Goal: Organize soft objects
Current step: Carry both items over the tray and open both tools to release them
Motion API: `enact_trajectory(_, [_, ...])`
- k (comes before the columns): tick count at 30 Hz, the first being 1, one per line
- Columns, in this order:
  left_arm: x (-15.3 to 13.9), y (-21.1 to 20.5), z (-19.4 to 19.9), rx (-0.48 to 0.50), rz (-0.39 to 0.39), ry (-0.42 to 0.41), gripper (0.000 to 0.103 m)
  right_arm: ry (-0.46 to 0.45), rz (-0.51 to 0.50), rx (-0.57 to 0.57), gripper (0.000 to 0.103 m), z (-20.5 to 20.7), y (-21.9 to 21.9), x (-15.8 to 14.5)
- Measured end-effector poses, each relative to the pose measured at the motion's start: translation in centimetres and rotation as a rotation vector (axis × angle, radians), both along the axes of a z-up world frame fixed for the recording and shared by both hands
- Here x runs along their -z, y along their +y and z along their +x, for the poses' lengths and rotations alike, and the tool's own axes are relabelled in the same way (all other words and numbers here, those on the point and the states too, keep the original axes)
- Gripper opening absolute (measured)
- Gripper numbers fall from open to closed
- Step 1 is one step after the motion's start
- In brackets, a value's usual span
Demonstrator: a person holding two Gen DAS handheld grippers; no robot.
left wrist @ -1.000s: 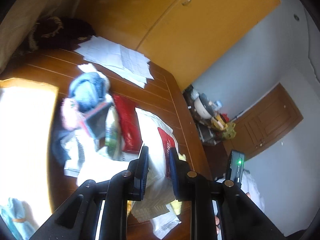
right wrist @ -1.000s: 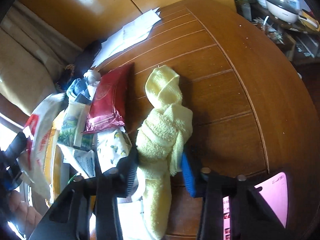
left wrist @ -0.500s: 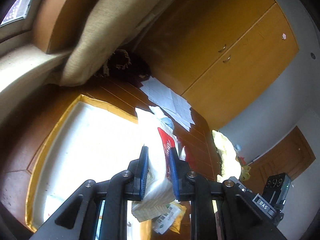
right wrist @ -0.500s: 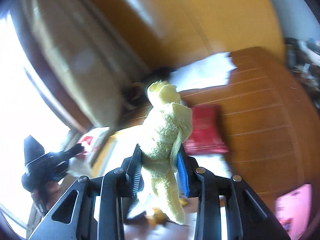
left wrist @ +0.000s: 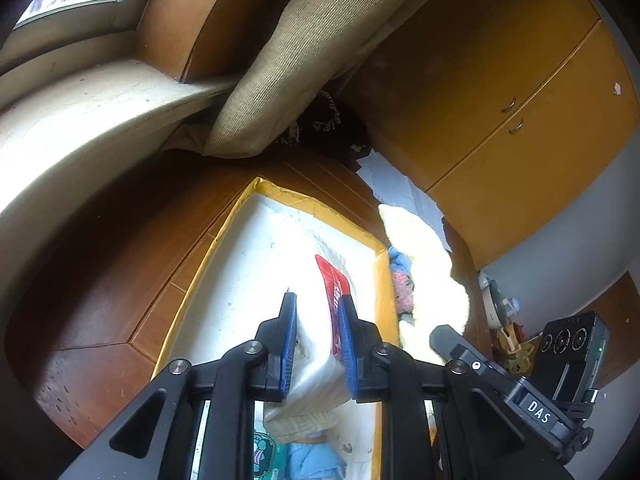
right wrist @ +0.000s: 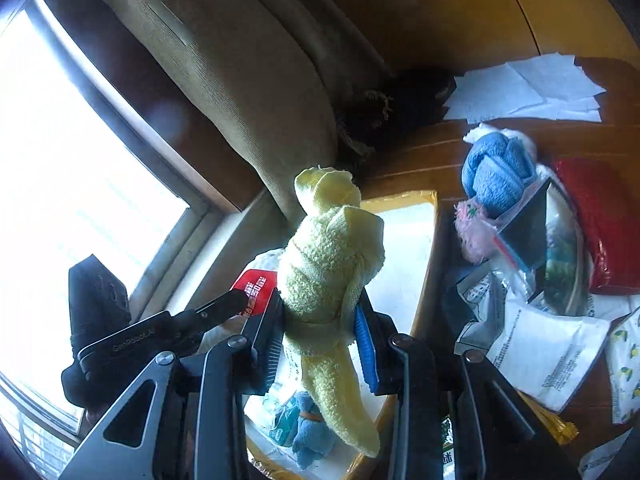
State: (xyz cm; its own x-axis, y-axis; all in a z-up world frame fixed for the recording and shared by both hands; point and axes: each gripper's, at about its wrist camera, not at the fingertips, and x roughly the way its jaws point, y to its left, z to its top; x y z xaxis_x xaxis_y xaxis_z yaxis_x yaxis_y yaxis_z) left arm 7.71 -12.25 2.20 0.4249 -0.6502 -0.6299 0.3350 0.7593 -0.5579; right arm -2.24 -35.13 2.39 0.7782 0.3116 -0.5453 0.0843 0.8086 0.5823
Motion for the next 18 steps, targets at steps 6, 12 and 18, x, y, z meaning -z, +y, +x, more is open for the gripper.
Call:
enact_trajectory(6, [1.8,-0.3,0.7,-0.032,0.100,0.013,0.020,0.123,-0.063,0.012,0.032,1.6,2.0,2.7])
enact_trajectory(12, [3.3,-0.7,0.8,-0.029,0.213,0.024,0.021,0.195,-0.173,0.028,0.034,2.6,3.8,3.8])
enact_trajectory(18, [3.0,-0.2,-0.1,-0.024,0.227,0.031,0.057,0.194,-0.239,0.012,0.045,2.6,5.0,3.4])
